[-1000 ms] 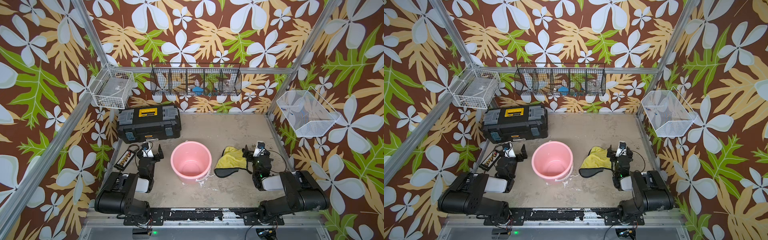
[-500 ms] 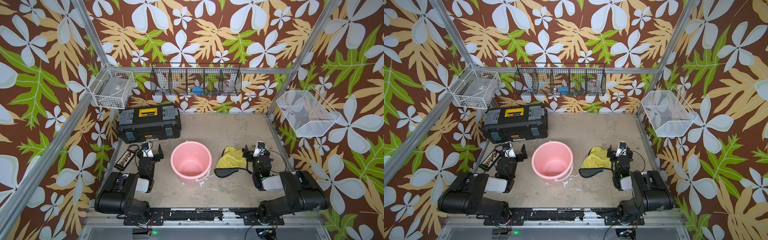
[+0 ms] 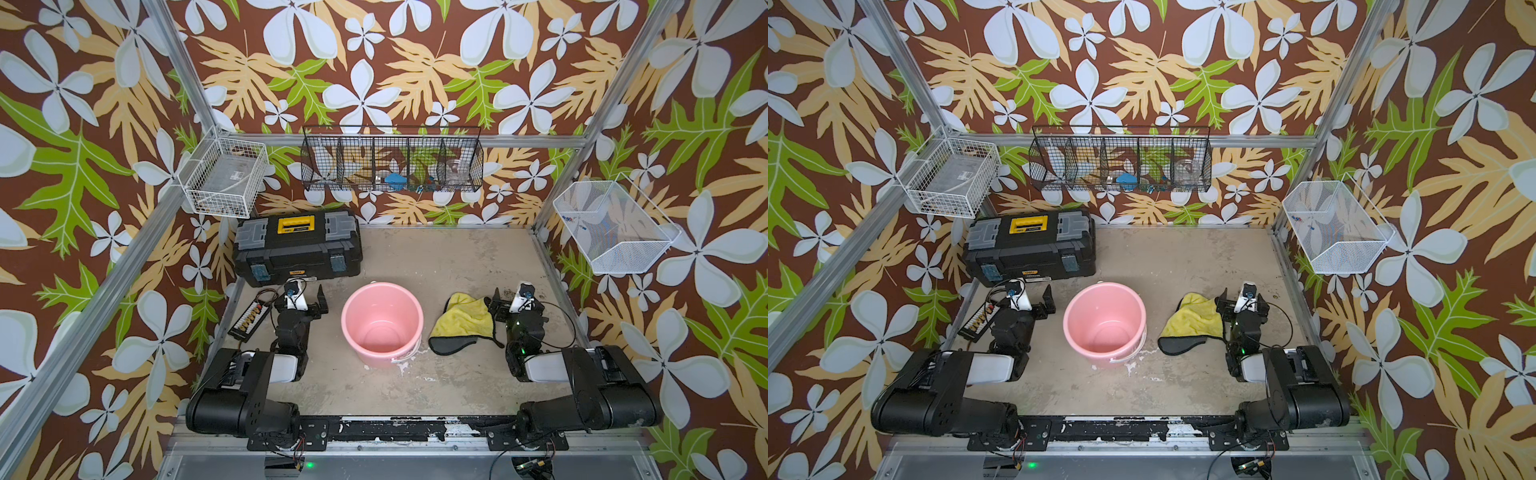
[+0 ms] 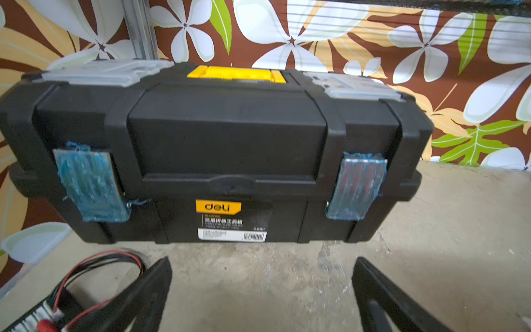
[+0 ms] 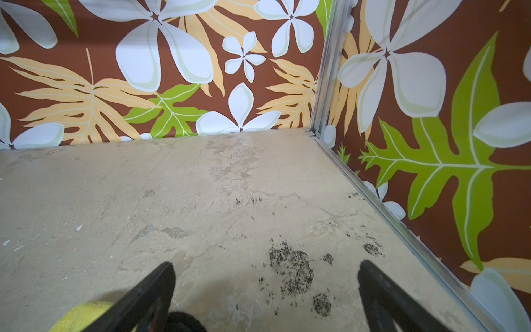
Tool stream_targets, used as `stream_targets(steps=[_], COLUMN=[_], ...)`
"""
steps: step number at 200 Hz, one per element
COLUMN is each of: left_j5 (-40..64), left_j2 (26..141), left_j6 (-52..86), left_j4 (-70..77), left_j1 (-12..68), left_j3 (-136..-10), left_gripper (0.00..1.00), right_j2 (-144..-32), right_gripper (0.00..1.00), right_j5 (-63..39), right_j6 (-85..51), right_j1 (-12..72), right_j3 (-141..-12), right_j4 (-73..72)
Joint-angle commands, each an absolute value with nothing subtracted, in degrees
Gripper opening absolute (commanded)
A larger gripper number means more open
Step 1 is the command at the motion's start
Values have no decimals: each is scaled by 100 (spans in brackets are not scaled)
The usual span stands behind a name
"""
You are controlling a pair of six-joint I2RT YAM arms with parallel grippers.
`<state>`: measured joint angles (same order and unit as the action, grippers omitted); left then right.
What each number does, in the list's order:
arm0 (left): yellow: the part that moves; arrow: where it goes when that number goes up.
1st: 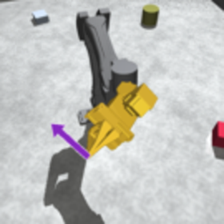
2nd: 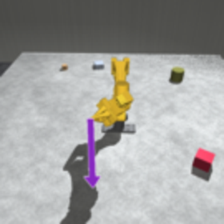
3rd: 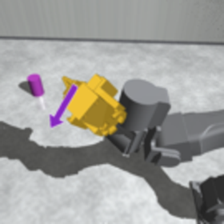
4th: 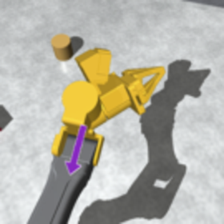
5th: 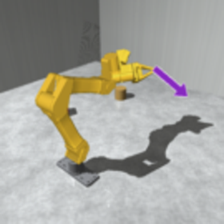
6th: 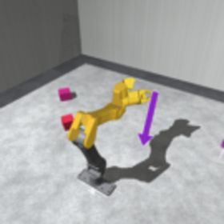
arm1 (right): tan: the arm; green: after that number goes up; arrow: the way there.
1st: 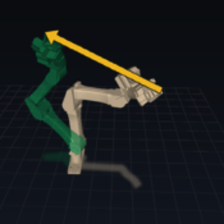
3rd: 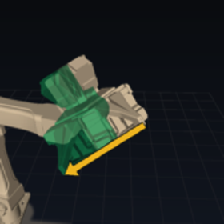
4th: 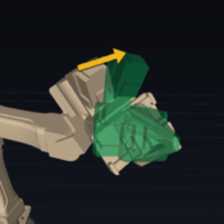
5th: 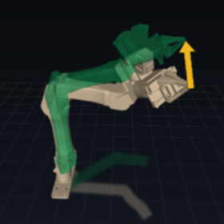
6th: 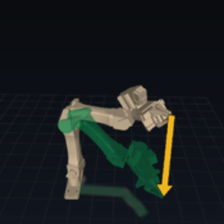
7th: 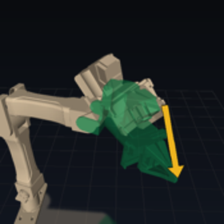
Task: Wipe the inside of the bucket with a cloth
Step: Pick up the bucket from the center of the board.
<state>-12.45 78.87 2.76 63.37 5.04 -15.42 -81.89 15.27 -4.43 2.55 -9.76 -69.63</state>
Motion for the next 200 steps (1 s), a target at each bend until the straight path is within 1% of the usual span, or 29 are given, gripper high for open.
stream_targets(steps=[1,12,26,33,55,68,82,92,115,124,132,147,162,200], left_j5=[-1557,-1672,-2301,-2511,-3197,-3360,-2833,-2271,-901,-126,356,711,831,1577], left_j2=[7709,7593,7384,7252,6872,6663,6449,6373,6339,6301,6242,6097,5912,5343], left_j6=[361,394,493,594,877,1357,1817,2148,2391,2416,2488,2739,2939,2811], left_j4=[5559,5390,4922,4561,3247,2495,1833,1485,615,341,101,-395,-886,-1647], left_j1=[501,518,657,675,686,685,693,702,830,844,861,960,1056,1119], left_j3=[-1671,-1724,-2005,-2195,-2860,-3225,-3585,-3807,-4325,-4434,-4481,-4526,-4500,-4494], left_gripper=[100,100,100,100,100,100,100,100,100,100,100,100,100,100], right_j2=[-7744,-7072,-6554,-6254,-5746,-5603,-5503,-5412,-5295,-5315,-5374,-5538,-5712,-6190], right_gripper=[100,100,100,100,100,100,100,100,100,100,100,100,100,100], right_j5=[2197,2023,1805,1627,2248,2301,1802,1724,1246,1169,1054,865,646,458], right_j6=[-491,-548,-704,-812,-1056,-1280,-1498,-1636,-2020,-2118,-2129,-2118,-2050,-1859], right_j1=[370,378,404,466,965,1194,1339,1500,1547,1547,1547,1547,1547,1547], right_j3=[-883,-1151,-1158,-1271,-1830,-2169,-2449,-2575,-2840,-2963,-3049,-3230,-3321,-3606], right_j4=[-7064,-5846,-5830,-5509,-4076,-3159,-2455,-2067,-1324,-1034,-822,-465,-315,167])
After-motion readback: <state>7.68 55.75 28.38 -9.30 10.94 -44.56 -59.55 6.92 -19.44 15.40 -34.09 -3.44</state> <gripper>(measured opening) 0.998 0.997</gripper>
